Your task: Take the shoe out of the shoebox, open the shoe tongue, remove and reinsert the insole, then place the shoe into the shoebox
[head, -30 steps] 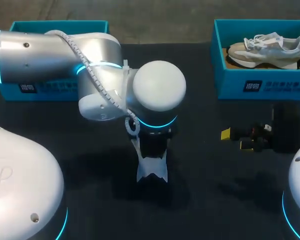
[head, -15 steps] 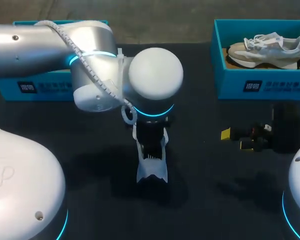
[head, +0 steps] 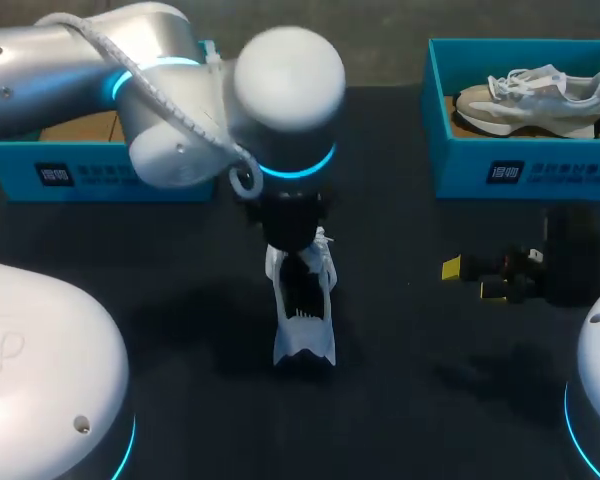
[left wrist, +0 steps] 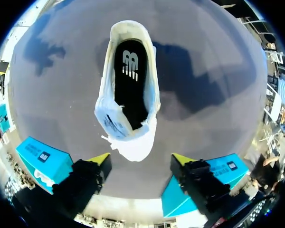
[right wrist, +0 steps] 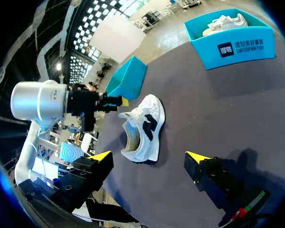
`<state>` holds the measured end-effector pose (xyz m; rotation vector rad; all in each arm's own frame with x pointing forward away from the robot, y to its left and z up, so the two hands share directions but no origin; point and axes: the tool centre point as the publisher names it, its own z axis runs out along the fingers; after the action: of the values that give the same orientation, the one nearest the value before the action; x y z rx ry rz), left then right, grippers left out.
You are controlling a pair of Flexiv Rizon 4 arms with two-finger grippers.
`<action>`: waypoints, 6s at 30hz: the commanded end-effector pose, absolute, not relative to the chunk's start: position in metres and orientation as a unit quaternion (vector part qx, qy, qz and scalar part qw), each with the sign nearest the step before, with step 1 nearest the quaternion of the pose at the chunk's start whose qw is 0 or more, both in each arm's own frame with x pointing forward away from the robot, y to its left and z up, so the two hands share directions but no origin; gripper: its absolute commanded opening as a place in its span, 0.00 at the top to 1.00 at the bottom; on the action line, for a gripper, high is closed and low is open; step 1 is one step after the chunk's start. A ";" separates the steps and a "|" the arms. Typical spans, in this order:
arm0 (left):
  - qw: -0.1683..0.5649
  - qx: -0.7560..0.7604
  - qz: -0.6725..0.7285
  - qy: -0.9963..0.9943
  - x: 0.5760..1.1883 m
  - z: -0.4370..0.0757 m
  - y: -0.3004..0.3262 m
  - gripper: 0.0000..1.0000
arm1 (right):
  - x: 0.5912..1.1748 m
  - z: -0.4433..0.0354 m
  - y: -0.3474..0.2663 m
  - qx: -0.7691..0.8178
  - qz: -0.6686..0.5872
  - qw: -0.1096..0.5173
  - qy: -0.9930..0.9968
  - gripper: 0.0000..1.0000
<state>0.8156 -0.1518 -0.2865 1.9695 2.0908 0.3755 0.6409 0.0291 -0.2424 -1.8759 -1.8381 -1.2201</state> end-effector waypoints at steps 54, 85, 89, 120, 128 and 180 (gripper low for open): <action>0.098 0.723 0.081 0.679 0.800 -0.316 -0.178 0.72 | 0.637 -0.240 0.028 -0.643 -0.419 0.122 -0.630 0.00; 0.044 0.548 -0.010 0.835 0.761 -0.302 -0.151 0.44 | 0.637 -0.240 0.028 -0.643 -0.419 0.122 -0.630 0.00; 0.021 0.518 -0.013 0.855 0.758 -0.300 -0.150 0.30 | 0.637 -0.240 0.028 -0.643 -0.419 0.122 -0.630 0.00; 0.035 0.230 -0.045 0.972 0.701 -0.291 -0.144 0.00 | 0.637 -0.240 0.028 -0.643 -0.419 0.122 -0.630 0.00; 0.035 0.058 -0.045 0.997 0.673 -0.285 -0.130 0.00 | 0.637 -0.240 0.028 -0.643 -0.419 0.122 -0.630 0.00; -0.010 -0.025 -0.002 1.000 0.639 -0.377 -0.170 0.00 | 0.637 -0.240 0.028 -0.643 -0.419 0.122 -0.630 0.00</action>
<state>0.6383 -0.1710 -0.3743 -0.0796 3.1566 -0.0002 0.6408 0.0291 -0.2423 -1.8759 -1.8381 -1.2202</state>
